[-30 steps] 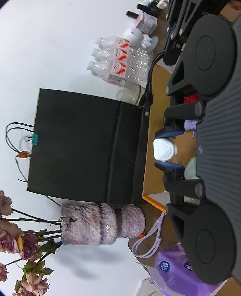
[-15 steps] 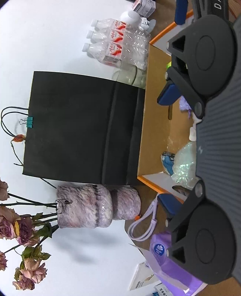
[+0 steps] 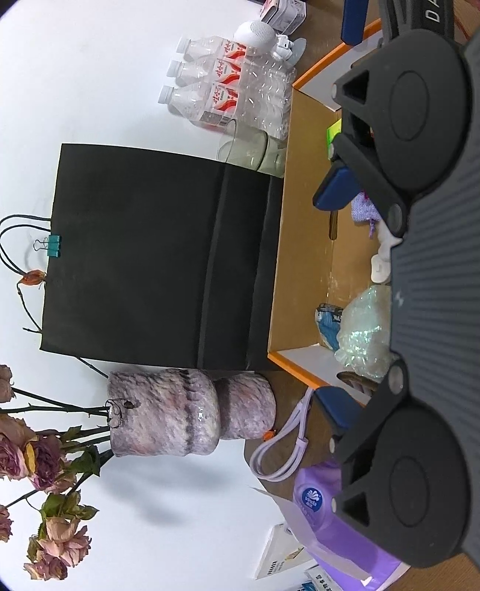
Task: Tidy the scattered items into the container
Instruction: 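Move both tools back to the remaining cap and packet on the desk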
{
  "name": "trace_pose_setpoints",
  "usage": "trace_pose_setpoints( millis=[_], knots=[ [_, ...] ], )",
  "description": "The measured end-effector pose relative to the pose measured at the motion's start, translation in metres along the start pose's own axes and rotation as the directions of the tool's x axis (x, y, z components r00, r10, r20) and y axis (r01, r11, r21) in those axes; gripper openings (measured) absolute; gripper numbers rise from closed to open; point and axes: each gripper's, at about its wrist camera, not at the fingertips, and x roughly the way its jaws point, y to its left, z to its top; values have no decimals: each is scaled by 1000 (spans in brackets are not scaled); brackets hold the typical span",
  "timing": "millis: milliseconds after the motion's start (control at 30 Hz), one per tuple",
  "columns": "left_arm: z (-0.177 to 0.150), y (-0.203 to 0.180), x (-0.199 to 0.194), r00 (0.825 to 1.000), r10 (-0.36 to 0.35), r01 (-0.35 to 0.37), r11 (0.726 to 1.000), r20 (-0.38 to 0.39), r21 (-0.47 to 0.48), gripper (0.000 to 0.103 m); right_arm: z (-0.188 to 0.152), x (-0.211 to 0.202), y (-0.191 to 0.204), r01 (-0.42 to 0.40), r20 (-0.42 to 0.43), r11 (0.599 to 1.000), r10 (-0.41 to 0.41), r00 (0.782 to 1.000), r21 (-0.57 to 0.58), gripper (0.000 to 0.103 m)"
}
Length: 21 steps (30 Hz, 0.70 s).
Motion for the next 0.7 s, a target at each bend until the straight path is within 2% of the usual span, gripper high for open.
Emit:
trace_pose_setpoints(
  millis=[200,433,700],
  knots=[
    [3,0,-15,1000,-4,5,1000,15,-20,103,4,-9,2,3,23,1000,-3,1000,-10,103],
    [3,7,-54,998,-48,50,996,33,-70,103,5,-51,3,4,94,1000,-1,996,-31,103],
    [-6,5,-102,995,-76,78,996,57,-34,103,-19,-98,0,24,108,999,-20,994,-45,103]
  ],
)
